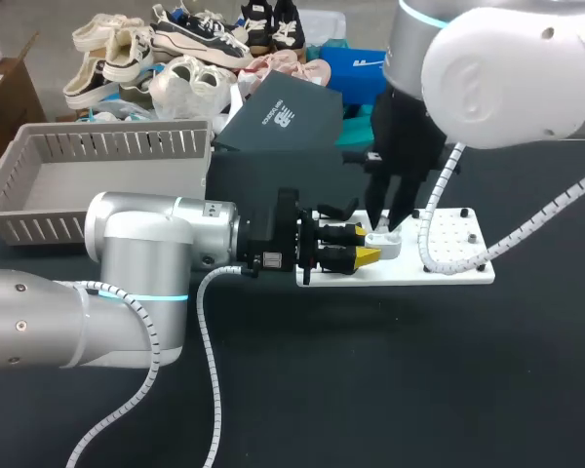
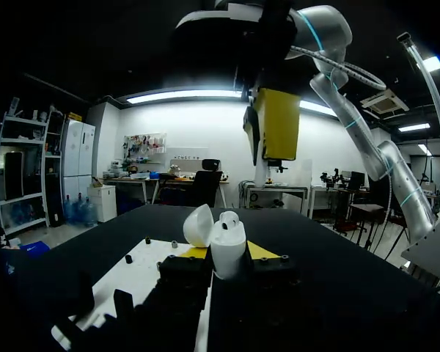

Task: Pick up each earbud case from the left stands, insert the matching earbuds, close the lid, and place the case in the box.

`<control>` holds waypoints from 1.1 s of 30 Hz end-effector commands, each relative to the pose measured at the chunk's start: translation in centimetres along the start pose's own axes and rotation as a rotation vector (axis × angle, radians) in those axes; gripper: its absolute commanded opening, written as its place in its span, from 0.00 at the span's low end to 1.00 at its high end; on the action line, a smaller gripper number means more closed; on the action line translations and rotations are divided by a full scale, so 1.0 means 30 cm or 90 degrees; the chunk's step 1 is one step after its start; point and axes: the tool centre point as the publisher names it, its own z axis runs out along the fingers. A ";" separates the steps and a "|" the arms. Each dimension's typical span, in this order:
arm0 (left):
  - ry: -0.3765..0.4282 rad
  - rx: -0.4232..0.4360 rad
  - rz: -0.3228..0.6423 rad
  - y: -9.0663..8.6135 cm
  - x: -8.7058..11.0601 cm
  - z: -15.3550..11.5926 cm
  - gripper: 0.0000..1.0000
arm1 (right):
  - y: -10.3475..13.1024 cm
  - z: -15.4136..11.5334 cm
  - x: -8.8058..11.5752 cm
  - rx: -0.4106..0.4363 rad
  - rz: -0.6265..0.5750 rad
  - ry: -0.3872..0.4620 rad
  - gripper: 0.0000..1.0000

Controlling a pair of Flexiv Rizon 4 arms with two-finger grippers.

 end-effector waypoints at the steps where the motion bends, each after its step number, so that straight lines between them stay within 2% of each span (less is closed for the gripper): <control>1: 0.000 0.002 0.000 0.005 0.002 0.001 0.00 | 0.003 0.013 -0.021 -0.002 -0.001 0.019 0.00; 17: 0.000 0.002 0.000 0.005 0.002 0.001 0.00 | 0.002 0.066 -0.059 0.004 0.005 0.029 0.00; 33: 0.000 0.002 0.000 0.005 0.002 0.001 0.00 | -0.003 0.089 -0.066 0.014 -0.011 0.029 0.00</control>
